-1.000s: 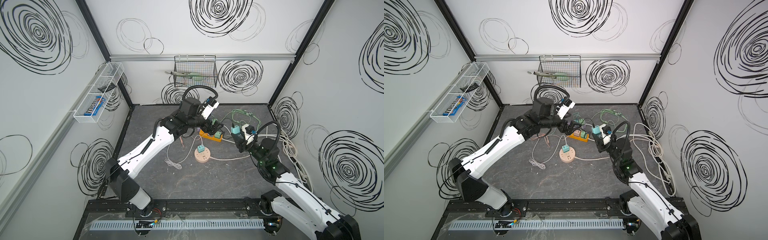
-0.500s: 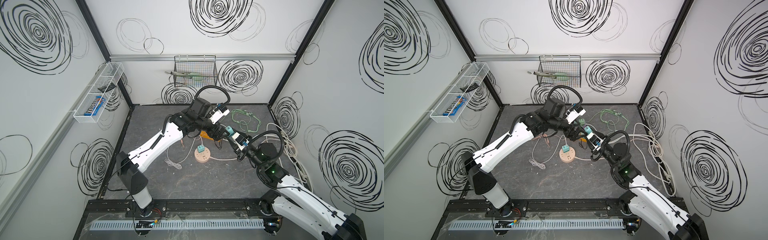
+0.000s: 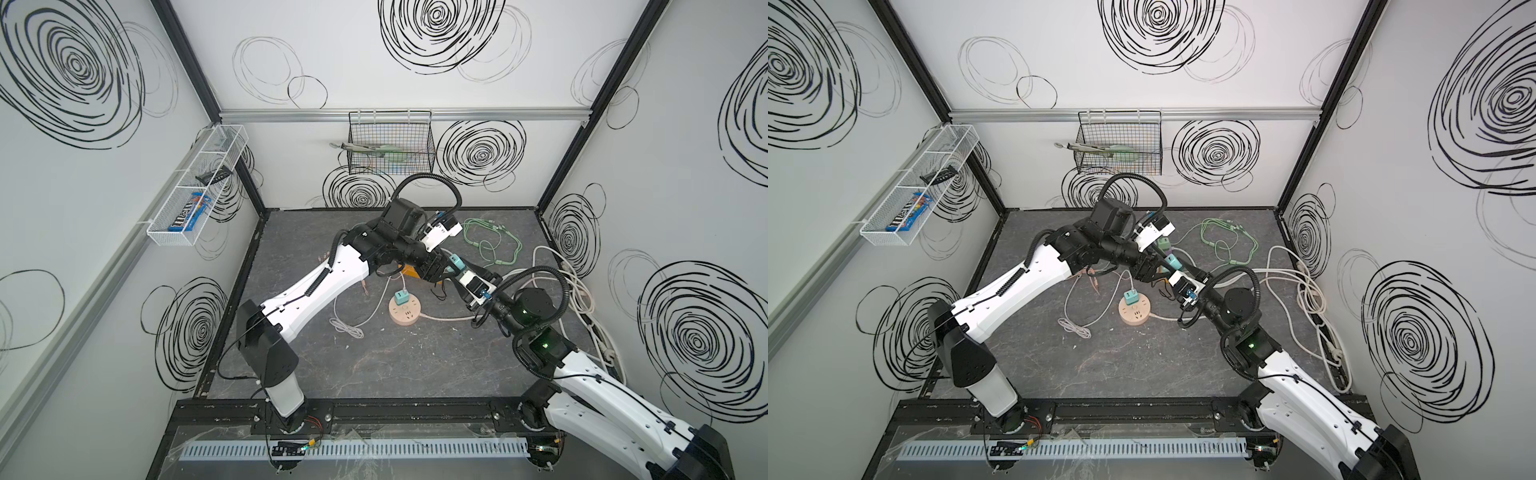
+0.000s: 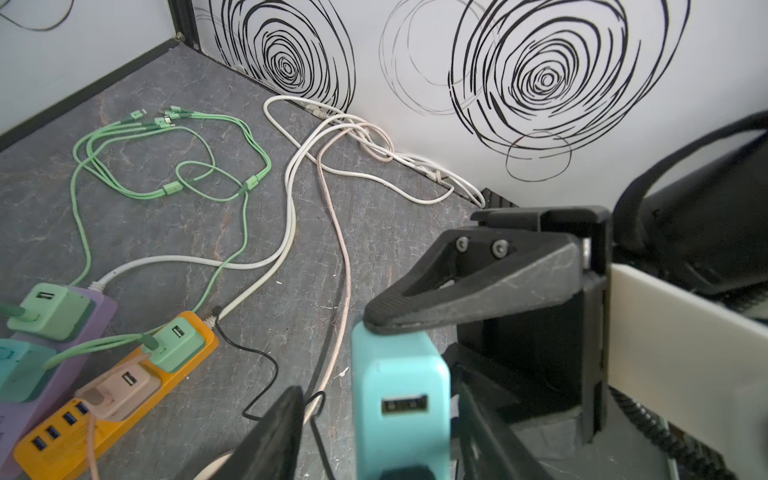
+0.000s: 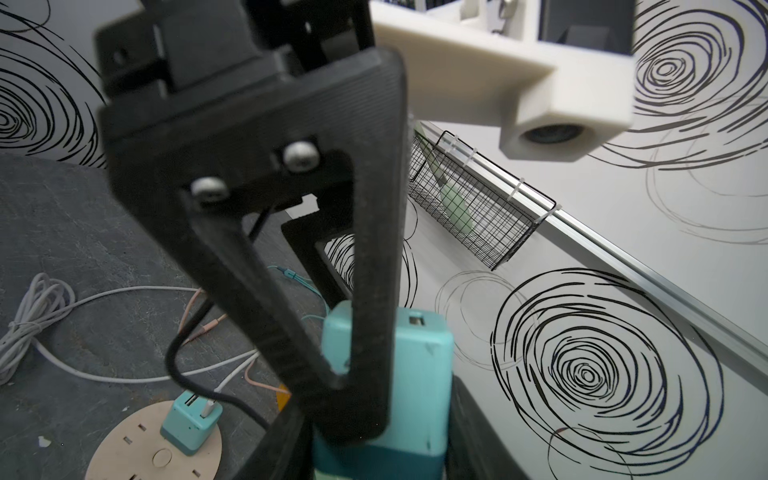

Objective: Insert the plug
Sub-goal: 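Close the left gripper on the teal charger while the right opens and releases, then carry the teal charger toward the round socket with the left gripper while the right withdraws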

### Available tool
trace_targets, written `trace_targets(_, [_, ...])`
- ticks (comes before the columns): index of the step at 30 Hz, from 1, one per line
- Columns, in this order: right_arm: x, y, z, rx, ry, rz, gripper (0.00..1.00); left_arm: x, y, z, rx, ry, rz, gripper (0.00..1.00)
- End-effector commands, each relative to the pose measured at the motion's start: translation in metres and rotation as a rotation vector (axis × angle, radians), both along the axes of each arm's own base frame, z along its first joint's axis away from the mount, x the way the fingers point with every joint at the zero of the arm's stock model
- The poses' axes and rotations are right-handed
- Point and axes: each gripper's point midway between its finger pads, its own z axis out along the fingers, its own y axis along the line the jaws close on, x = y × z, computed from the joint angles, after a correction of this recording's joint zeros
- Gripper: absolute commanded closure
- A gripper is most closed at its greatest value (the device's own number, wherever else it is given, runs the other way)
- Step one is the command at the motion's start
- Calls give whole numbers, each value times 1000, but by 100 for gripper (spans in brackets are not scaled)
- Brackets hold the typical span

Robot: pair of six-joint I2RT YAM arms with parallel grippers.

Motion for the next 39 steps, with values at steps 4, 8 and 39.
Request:
trace_targets(4, [-8, 4, 14, 21, -65, 34, 68, 3, 2, 21, -63, -61, 21, 50])
trace_targets(8, [-8, 6, 12, 23, -50, 44, 68, 2, 0, 22, -75, -47, 9, 66])
trace_targets(39, [29, 23, -115, 312, 665, 108, 3, 35, 30, 41, -114, -138, 238, 100])
